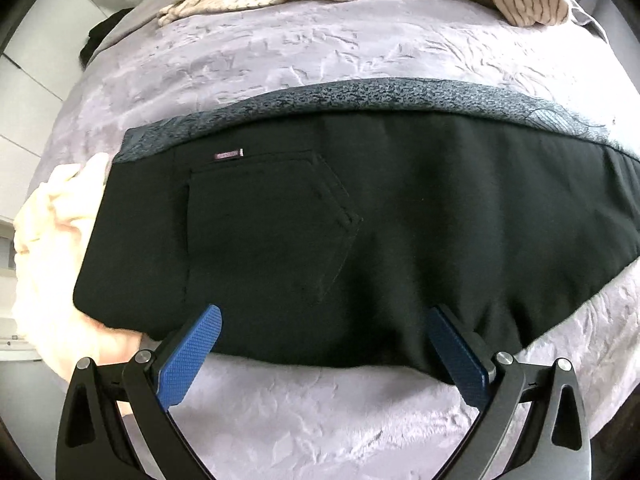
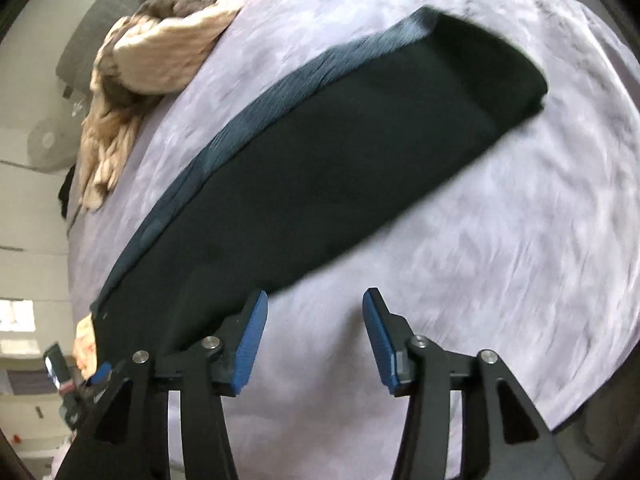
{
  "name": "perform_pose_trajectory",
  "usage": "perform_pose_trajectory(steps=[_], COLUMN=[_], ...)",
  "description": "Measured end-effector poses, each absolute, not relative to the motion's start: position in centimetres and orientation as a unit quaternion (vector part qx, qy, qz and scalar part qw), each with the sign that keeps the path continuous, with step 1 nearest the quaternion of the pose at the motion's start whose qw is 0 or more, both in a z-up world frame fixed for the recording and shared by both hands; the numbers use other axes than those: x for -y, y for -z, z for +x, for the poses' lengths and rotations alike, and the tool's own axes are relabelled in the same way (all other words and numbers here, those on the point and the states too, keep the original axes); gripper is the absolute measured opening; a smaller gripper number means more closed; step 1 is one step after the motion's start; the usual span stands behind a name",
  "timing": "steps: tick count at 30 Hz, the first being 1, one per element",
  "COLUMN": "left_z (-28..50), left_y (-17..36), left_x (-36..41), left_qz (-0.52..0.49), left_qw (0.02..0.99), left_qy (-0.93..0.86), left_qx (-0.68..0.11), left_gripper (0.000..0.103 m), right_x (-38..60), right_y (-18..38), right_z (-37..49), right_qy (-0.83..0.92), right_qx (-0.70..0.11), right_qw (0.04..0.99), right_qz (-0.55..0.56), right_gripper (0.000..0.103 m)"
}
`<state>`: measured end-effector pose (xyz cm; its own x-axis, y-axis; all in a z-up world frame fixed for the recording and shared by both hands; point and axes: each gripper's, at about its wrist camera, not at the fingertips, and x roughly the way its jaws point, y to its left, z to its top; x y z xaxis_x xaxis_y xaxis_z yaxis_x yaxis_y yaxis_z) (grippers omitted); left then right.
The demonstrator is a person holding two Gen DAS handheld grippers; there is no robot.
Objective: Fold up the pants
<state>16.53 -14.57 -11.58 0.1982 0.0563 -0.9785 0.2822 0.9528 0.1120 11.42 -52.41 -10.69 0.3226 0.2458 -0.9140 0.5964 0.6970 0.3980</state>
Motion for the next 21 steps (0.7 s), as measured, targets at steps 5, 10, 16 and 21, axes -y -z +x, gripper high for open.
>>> perform_pose_trajectory(steps=[5,10,16,21], left_z=[14.7,12.4,11.2,11.4], left_y=[10.8,9.7,8.5,8.2], left_x=[15.7,18.0,19.9,19.8], left_qz=[0.154,0.153,0.177,0.176], left_qw=[0.755,0.744,0.74,0.74], left_qy=[0.102,0.144,0.192,0.214], left_qx=[-0.629,-0.634,-0.62,-0.613], left_gripper=[0.103,0.103,0.103,0.103], right_x=[48.3,45.9,44.0,42.8], right_y=[10.6,9.8,8.8,7.9], right_z=[11.2,10.1,10.2,9.6], right_qy=[0.096,0.082,0.084,0.096], right_qx=[-0.587,-0.596,-0.597,-0.59], right_qw=[0.709,0.705,0.708,0.715], right_qz=[0.379,0.374,0.367,0.364], right_gripper=[0.065,0.068,0.069,0.069])
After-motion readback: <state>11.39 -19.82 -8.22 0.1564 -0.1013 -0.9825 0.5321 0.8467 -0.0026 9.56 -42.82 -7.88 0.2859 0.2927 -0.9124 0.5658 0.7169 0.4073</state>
